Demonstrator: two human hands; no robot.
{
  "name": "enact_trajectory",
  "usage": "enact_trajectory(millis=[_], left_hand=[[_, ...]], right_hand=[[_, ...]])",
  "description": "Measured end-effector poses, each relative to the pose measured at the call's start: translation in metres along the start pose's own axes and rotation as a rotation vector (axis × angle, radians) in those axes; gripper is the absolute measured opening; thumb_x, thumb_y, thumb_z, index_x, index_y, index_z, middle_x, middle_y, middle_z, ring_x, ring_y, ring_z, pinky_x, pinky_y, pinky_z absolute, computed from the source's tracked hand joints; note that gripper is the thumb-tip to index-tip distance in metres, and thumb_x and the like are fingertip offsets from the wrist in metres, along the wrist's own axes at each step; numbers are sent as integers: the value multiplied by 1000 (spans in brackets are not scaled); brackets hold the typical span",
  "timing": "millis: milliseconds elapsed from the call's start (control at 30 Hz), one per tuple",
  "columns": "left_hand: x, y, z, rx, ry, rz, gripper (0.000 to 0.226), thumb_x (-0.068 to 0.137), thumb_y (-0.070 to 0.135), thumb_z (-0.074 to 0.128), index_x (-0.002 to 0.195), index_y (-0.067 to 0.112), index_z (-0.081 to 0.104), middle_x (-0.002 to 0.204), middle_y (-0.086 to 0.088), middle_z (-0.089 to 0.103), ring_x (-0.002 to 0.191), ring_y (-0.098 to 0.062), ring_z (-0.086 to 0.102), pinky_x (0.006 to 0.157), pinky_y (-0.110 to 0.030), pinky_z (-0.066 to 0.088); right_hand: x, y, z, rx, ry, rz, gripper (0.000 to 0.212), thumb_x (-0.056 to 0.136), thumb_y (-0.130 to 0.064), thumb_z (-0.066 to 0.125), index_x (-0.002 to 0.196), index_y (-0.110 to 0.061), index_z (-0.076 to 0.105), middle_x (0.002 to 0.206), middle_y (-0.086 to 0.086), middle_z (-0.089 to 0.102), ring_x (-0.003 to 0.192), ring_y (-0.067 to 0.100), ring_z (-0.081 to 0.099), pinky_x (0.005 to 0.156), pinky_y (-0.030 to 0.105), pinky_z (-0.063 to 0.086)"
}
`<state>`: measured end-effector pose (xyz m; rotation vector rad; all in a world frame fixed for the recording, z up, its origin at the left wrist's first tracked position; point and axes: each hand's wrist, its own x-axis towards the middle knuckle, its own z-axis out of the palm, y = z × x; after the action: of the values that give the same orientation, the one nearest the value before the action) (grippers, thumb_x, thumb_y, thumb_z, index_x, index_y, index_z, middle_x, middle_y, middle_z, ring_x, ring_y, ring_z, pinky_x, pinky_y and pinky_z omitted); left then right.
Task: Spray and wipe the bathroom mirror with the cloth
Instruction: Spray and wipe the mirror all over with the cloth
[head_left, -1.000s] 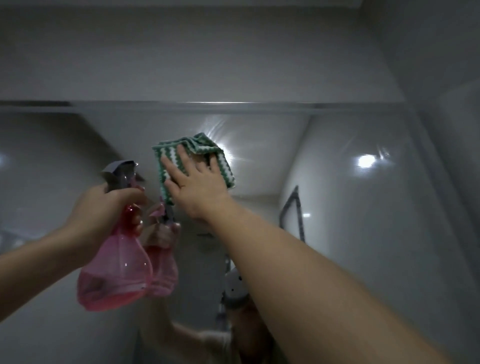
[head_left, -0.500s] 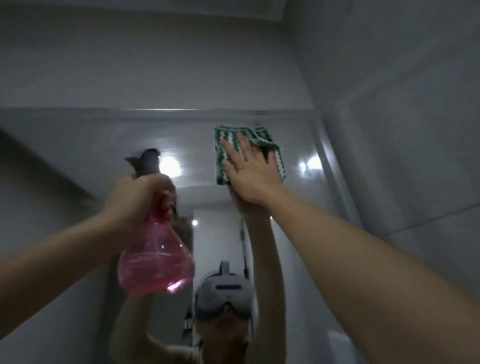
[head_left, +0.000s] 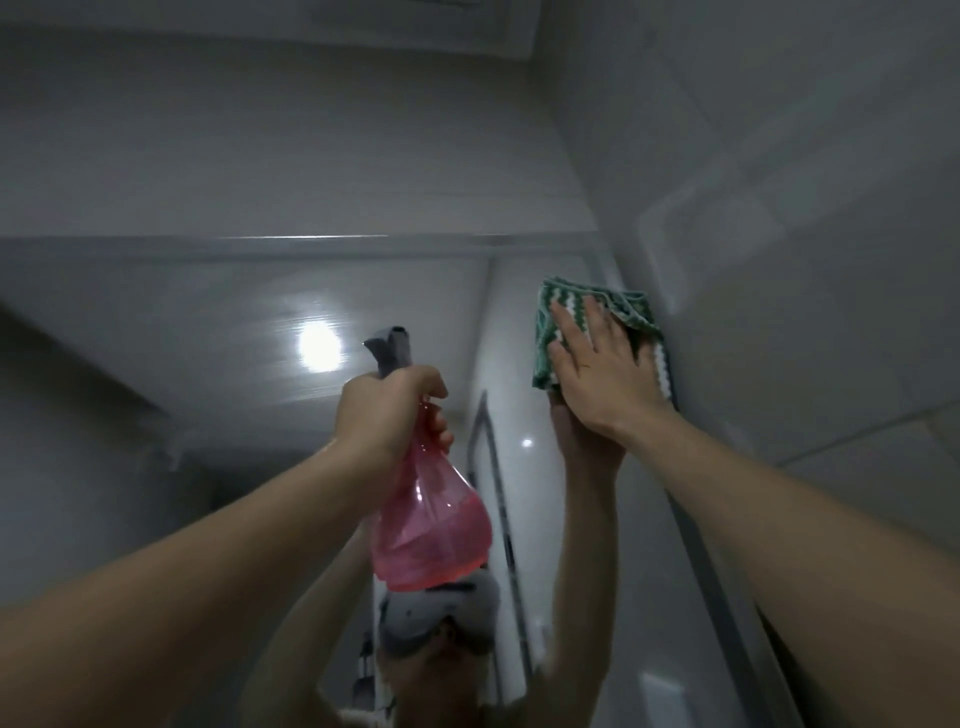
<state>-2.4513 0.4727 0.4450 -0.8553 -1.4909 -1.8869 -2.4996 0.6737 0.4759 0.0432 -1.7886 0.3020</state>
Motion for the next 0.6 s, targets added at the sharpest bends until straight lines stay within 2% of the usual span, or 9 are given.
enact_trajectory(millis=[100, 200, 267, 433, 600], left_hand=[[6, 14, -26, 23, -57, -49, 9, 73, 1, 56, 79, 1, 49, 42, -8, 40, 32, -20, 39, 65, -37, 42], [8, 34, -61, 97, -107, -53, 9, 77, 5, 56, 83, 2, 50, 44, -7, 41, 33, -19, 41, 44, -21, 43], [5, 48, -88, 117, -82, -38, 6, 80, 3, 53, 77, 2, 48, 42, -6, 40, 31, -17, 39, 37, -18, 39], [-1, 75, -153, 131, 28, 29, 15, 84, -2, 47, 94, 8, 43, 46, -7, 34, 28, -13, 36, 34, -14, 35], [-3, 93, -210, 186, 146, 60, 3, 82, 0, 50, 84, 3, 50, 38, -3, 39, 28, -13, 38, 35, -15, 37]], right_hand=[[6, -24, 4, 10, 38, 110, 52, 103, -43, 16, 151, -38, -3, 160, -1, -13, 147, 20, -8, 115, 50, -5], [13, -57, 7, 34, 33, 144, 52, 103, -40, 14, 152, -35, -4, 160, 2, -14, 146, 23, -12, 115, 51, -7], [19, -83, 11, 44, 32, 126, 53, 103, -40, 14, 152, -34, -4, 160, 3, -14, 146, 24, -12, 115, 51, -7], [26, -173, 25, 54, 6, -8, 54, 102, -40, 12, 152, -32, -5, 159, 5, -15, 146, 27, -12, 114, 54, -7], [18, -268, 39, 53, -75, -220, 54, 103, -39, 11, 152, -29, -10, 158, 6, -20, 146, 29, -12, 114, 54, -9]])
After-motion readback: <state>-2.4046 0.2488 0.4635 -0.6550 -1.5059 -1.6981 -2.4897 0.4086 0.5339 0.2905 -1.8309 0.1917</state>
